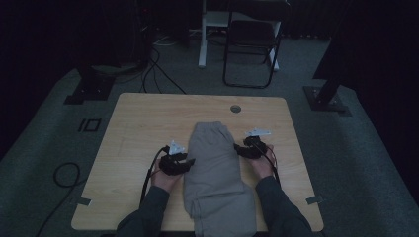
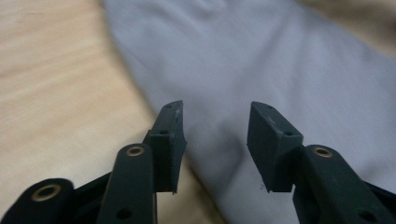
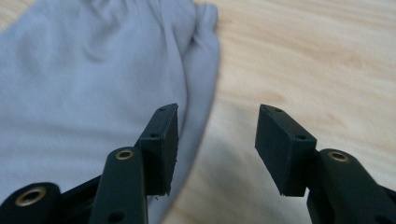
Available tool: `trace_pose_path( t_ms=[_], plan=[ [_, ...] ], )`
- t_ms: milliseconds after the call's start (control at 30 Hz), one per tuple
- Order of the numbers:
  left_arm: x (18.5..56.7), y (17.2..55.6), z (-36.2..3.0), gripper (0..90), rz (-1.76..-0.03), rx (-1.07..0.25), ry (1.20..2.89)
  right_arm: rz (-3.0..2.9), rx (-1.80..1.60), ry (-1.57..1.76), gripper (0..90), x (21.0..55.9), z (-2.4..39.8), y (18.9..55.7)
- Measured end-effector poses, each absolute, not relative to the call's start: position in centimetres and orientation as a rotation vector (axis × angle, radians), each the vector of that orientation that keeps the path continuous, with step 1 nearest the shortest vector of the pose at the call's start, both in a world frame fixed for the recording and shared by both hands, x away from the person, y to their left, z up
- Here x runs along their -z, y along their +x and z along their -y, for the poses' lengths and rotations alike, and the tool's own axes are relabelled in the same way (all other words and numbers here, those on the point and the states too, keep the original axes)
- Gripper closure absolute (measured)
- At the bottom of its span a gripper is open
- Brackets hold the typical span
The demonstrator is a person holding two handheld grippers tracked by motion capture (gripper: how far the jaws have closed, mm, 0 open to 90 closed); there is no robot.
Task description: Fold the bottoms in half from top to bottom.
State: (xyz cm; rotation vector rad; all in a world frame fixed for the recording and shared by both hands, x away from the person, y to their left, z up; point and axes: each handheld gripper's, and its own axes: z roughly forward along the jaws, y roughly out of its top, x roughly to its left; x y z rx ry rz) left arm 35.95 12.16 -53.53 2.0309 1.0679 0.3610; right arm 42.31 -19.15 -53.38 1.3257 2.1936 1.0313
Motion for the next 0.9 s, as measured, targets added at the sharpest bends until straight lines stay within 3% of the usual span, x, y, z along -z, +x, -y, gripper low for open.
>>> trace_pose_path(
  t_ms=[267,633,900],
  plan=[
    [53.5,41.3,-12.5,51.3,-1.164,-0.354,2.005,-2.196,-1.078,1.39,48.3,53.7,18.0,44.8],
    [53.9,45.3,-11.5,50.5,-1.19,-0.337,2.029,-2.203,-1.071,1.395,48.2,53.8,16.4,46.9],
    [54.7,46.7,-10.6,51.1,-1.211,-0.315,2.041,-2.222,-0.994,1.398,58.7,54.8,15.1,48.4]
  ],
)
